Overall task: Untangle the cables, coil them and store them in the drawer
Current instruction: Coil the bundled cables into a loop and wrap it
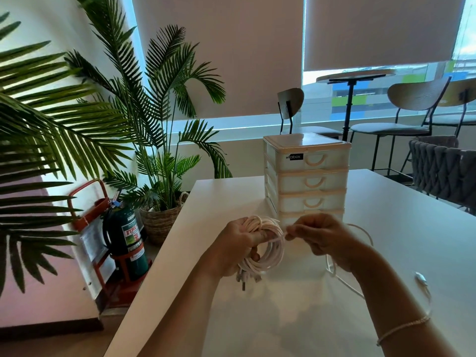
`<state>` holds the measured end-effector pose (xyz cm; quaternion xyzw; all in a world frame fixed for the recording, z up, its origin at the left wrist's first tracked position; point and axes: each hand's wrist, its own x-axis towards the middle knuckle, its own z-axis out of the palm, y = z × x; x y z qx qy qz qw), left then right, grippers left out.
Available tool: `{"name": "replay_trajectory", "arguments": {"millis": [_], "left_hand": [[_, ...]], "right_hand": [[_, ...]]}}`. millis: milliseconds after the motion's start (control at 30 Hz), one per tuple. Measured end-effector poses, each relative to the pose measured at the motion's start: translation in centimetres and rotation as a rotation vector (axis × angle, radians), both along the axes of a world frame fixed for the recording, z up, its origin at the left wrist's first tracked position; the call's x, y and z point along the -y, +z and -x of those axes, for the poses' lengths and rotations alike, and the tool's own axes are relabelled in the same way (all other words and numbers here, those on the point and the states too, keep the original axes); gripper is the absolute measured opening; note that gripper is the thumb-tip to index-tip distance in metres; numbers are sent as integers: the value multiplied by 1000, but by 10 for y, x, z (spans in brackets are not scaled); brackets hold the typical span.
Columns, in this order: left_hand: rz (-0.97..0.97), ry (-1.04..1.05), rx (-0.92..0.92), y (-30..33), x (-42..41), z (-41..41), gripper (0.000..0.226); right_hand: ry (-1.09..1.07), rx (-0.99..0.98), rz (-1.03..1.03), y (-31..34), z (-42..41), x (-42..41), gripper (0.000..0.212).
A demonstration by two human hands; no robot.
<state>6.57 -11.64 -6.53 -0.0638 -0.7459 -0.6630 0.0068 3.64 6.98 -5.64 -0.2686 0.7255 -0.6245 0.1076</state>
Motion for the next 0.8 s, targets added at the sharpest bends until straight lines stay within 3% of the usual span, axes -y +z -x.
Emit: {"name": "replay_trajectory", "arguments": {"millis": [100, 167, 233, 300, 433, 600, 700, 800], "left_hand": [[51, -115, 38, -1, -2, -3, 8], [106, -145, 70, -4, -1, -4, 19], [153, -149, 100, -5, 0, -5, 32], [195, -189, 104, -4, -2, -6, 23], [182, -352, 88, 3, -16, -17, 23], [364, -93, -182, 4, -22, -16, 12], [481, 108, -286, 2, -21, -14, 11], [510, 140, -340, 3, -24, -16, 19]], "right_hand": [[-69, -13, 125, -2, 5, -5, 22], [-105, 40, 312, -1, 8, -12, 22], [-230, 60, 443, 1, 9, -17, 23], [-417, 45, 438, 1, 11, -16, 19], [-680, -33, 86, -8, 20, -10, 22], [-649, -116, -419, -15, 21, -7, 28], [-592, -69, -495, -21, 25, -3, 26], [-546, -83, -521, -26, 27, 3, 22]]}}
